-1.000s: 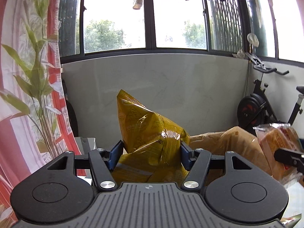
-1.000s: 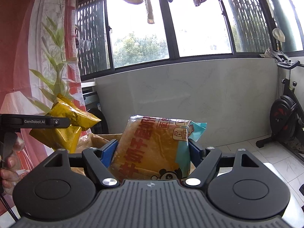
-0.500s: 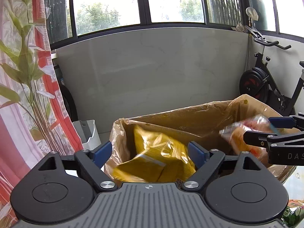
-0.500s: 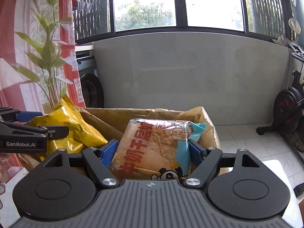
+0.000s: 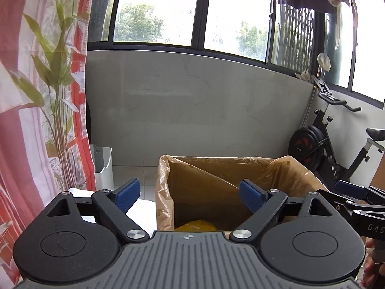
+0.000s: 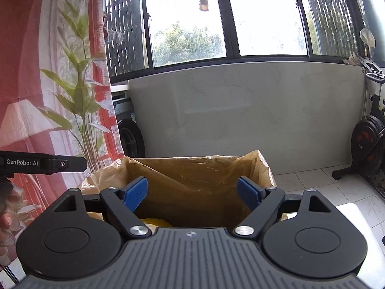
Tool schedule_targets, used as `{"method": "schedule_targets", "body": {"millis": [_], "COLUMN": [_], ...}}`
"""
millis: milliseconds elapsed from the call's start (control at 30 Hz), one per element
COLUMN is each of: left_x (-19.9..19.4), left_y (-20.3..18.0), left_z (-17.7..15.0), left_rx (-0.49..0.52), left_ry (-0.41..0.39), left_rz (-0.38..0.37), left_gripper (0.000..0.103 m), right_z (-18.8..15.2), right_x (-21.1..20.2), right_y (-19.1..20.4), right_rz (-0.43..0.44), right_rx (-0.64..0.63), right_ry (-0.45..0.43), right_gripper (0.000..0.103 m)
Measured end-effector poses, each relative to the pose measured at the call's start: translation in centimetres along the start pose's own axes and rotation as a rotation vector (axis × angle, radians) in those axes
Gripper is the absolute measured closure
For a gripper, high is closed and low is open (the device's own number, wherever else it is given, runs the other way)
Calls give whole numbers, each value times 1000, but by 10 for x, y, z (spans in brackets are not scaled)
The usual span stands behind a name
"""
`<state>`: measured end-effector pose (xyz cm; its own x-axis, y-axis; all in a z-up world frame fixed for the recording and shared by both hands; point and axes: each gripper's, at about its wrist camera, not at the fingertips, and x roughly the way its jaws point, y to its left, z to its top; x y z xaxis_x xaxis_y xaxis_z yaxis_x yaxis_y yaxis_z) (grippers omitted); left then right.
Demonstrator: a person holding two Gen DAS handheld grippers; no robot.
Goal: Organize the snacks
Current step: 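Grasp the orange chip bag with the left tool while the right tool reaches the green chip bag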
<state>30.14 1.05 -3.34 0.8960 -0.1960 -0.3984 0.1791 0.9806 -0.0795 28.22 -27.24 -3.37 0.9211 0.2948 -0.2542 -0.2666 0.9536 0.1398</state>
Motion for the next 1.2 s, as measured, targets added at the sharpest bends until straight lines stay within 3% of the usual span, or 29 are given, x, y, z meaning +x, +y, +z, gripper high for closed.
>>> {"method": "schedule_targets", "body": {"millis": [200,367,567,767,1200], "left_x": [-37,-56,-52,-55,-47], "left_y": [25,39,39,10,-4], "left_z": [-36,-83,-140,-170,-207], "left_rx": [-46,-48,-98,42,130], "left_ry": [18,62,211,223,323], "left_rz": [-37,-14,-18,-38,3], "left_gripper": [12,12,12,12,11], "right_z": [-27,-62,-98,-110,-134], "right_x": [-31,-47,-60,-64,-72], "right_y": [13,16,16,10,2], "right_rz": [-5,-6,-42,-72,-138], "right_rx": [6,38,31,67,109], "right_ry": [-50,-9,5,35,88], "right_gripper": [18,18,18,18,18]}}
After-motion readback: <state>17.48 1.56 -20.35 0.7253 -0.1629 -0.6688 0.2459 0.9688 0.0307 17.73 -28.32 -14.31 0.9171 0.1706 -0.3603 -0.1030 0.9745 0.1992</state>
